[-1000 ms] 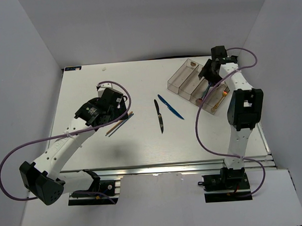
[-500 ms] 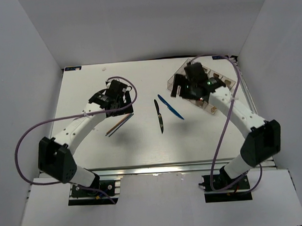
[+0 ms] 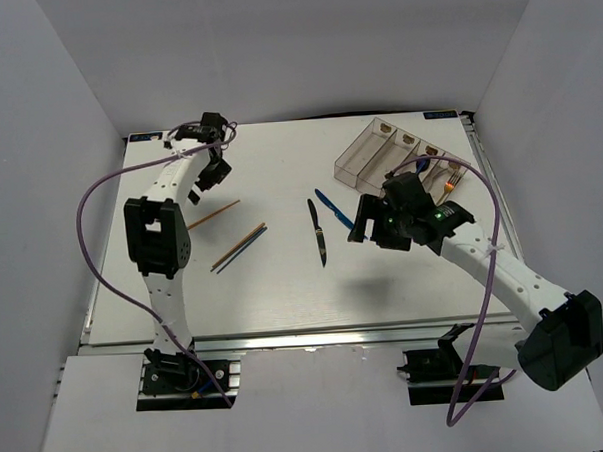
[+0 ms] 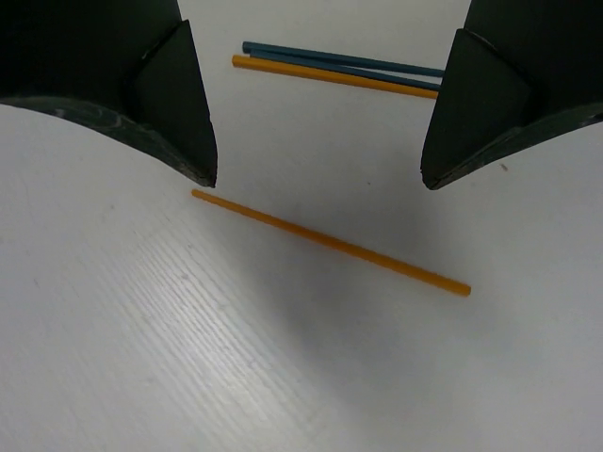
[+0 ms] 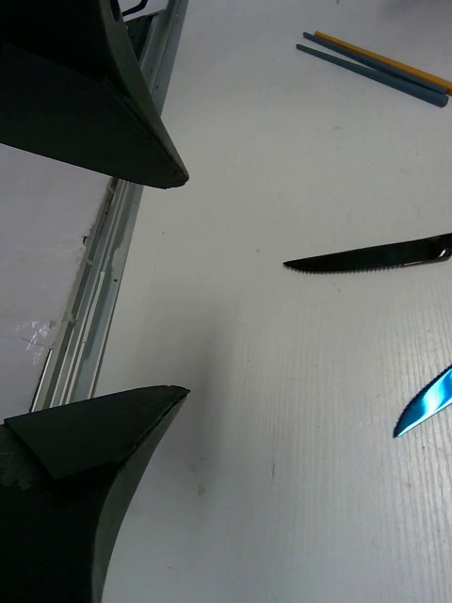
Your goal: Sort the eating utensils into containers
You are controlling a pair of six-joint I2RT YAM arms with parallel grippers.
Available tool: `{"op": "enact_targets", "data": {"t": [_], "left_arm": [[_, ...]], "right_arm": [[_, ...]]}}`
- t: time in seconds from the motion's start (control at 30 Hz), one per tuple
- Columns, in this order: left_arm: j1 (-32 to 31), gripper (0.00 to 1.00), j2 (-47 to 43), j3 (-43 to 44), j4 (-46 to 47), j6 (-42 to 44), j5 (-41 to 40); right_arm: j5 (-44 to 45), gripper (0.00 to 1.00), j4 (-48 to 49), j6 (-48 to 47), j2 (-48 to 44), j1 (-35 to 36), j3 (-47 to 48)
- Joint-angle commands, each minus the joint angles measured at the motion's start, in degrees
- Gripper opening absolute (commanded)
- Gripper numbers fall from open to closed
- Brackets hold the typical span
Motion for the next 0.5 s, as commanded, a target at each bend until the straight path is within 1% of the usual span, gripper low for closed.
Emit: {"op": "enact_targets", "data": {"t": [0.0, 0.07, 0.1, 0.17, 0.2, 0.23, 0.27, 0.37, 0.47], "left_arm": [[0.0, 0.98, 1.8, 5.2, -14.5, -21.6, -4.9], [1.7, 0.96, 2.8, 4.1, -14.9, -28.3, -3.5], [2.3, 0.96, 2.5, 2.9, -12.6, -29.4, -1.6], [3.8, 0.95, 0.4, -2.9, -8.6, -31.6, -0.8], [4.1, 0.95, -0.6, -5.3, -3.8, -33.7, -0.7], [4.4, 0.94, -1.6, -7.9, -1.3, -34.5, -0.4], [4.9, 0.94, -2.8, -12.2, 0.1, -36.4, -0.3], [5.5, 0.92, -3.7, -17.7, 6.0, -37.9, -0.2], [6.2, 0.91, -3.9, -20.6, 9.4, -37.5, -0.9]], "right_arm": [[1.5, 0.89, -1.8, -0.7, -1.2, 0.1, 1.0], [1.4, 0.89, -1.3, -0.9, -1.8, 0.1, 1.0], [0.7, 0.89, -1.0, -1.1, -1.9, 0.1, 1.1], [0.2, 0.89, -1.1, -1.7, -1.8, 0.2, 1.6], [-1.7, 0.89, -1.0, -2.5, -1.5, 0.2, 1.6], [-1.9, 0.89, -1.0, -2.9, -1.4, 0.2, 1.6], [-1.9, 0.89, -1.0, -3.1, -1.4, 0.2, 1.6], [-2.2, 0.89, -1.3, -3.6, -2.0, 0.2, 1.9], [-2.8, 0.89, -0.3, -3.9, -2.6, 0.2, 2.0]]}}
